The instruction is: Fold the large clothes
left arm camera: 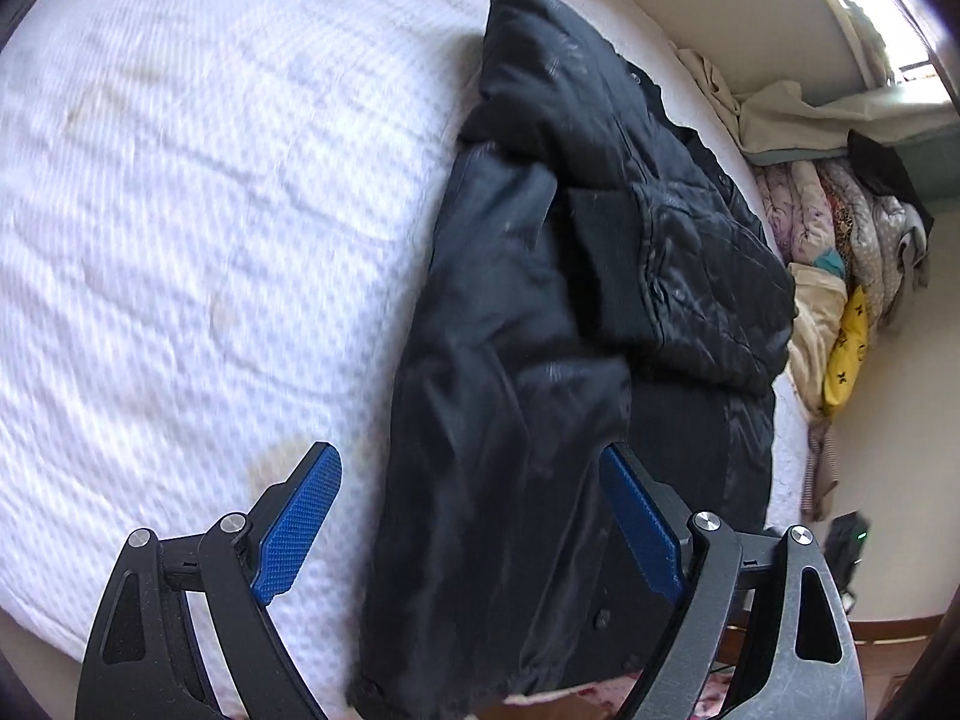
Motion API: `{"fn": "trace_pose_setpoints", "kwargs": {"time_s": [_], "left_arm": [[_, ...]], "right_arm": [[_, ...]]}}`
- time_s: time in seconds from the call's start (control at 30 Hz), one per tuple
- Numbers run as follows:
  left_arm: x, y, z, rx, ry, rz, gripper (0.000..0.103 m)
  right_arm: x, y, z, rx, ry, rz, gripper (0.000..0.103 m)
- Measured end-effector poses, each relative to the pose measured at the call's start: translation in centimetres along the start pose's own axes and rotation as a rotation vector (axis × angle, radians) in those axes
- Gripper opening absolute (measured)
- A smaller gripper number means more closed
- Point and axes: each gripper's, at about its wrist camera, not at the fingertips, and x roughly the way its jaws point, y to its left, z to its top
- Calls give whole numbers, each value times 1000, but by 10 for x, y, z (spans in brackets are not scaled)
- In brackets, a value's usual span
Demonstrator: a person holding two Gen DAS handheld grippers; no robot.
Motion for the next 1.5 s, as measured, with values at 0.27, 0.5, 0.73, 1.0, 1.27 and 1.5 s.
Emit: {"fn": "trace_pose_setpoints", "kwargs": {"time_s": [0.27,0.5,0.73,1.0,1.27,1.5], "left_arm": [[0,10,-37,-33,94,-55,89],[15,33,-67,-72,150,-94,89],[20,34,-67,-62,151,-163,89],[43,11,-73,40,201,-197,33],[30,5,-74,81,145,-240,10],[2,10,-89,79,95,-335,9]], "right_arm": [[6,-32,-30,105,72,80,60],[14,-51,-42,199,123,251,61],[22,-48,-44,206,149,315,63],[26,-29,-41,137,148,350,38],[23,-1,-38,27,111,339,9],[-9,15,-55,-34,32,407,8]]}}
